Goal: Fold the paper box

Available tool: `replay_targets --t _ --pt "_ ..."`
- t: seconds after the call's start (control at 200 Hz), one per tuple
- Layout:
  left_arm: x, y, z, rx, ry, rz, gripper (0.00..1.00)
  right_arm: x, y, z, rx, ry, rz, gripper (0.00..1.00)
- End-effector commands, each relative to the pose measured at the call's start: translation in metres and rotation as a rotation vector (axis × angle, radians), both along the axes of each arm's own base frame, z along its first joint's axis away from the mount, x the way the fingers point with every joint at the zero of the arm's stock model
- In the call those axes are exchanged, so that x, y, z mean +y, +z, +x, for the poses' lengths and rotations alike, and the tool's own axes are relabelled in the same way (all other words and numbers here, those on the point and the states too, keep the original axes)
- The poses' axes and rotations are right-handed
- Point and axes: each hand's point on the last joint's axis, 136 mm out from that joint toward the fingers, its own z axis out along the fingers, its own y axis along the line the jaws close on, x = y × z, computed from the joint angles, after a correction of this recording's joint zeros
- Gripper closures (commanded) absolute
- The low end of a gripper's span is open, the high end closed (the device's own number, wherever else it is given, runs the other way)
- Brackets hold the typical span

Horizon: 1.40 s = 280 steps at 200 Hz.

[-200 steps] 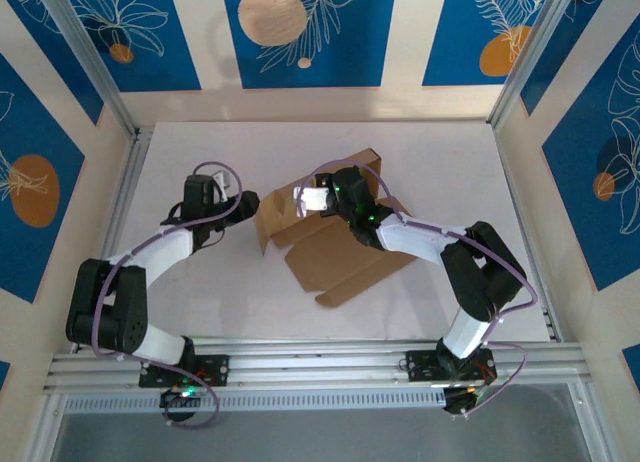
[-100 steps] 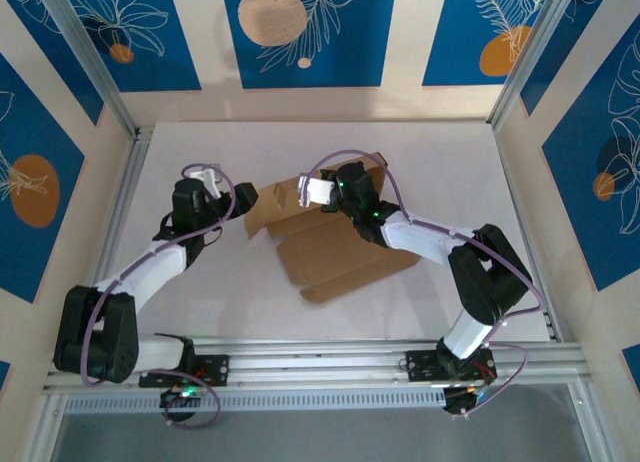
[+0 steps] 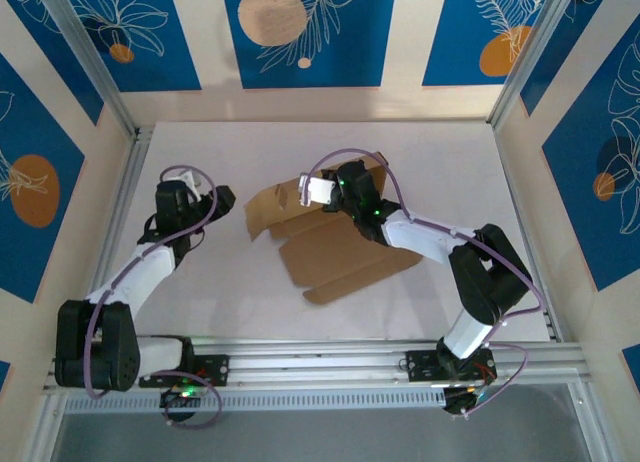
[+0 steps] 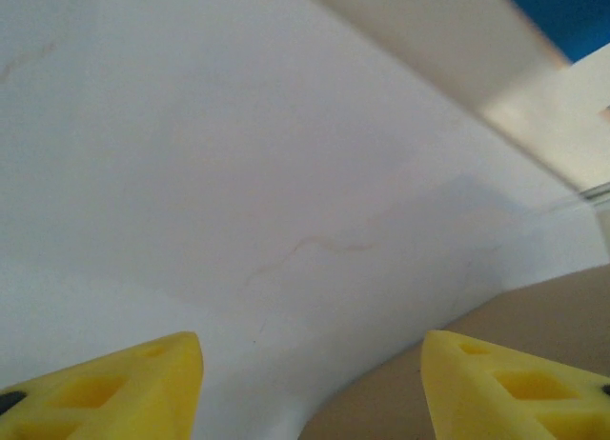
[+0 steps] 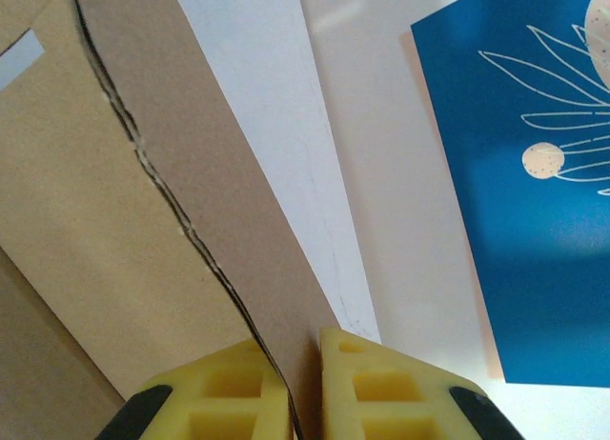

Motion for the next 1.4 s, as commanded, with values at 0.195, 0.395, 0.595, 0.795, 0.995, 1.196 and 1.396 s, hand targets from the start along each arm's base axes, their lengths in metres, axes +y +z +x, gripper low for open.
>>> replay_targets --t 0.195,0.395,0.595,0.795,0.995,1.196,1.396 --pt "-0.069 -0.040 -0.032 0.129 -0.227 0.087 0.36 0.003 0.031 0.005 0.020 -0.021 0.104 0.86" --pt "-0.097 -0.023 -0.022 0.036 -0.309 0.111 0.34 0.013 0.021 -0.001 0.060 -0.006 0.098 0.86" --pt "-0.115 -0.022 -0.019 -0.029 -0.371 0.201 0.34 0.021 0.015 -0.011 0.112 0.006 0.121 0.85" --pt "-0.133 0.010 -0.020 -0.193 -0.424 0.083 0.37 0.025 0.000 -0.014 0.146 -0.012 0.101 0.82" --pt "-0.124 -0.012 -0.023 -0.153 -0.380 0.099 0.44 0.027 -0.032 -0.022 0.114 0.003 -0.006 0.83" --pt "-0.109 -0.030 -0.024 -0.124 -0.325 0.172 0.46 0.024 -0.057 -0.029 0.081 0.015 -0.075 0.84" --pt "-0.114 -0.019 -0.022 -0.191 -0.347 0.156 0.45 0.028 -0.070 -0.035 0.088 0.026 -0.107 0.86"
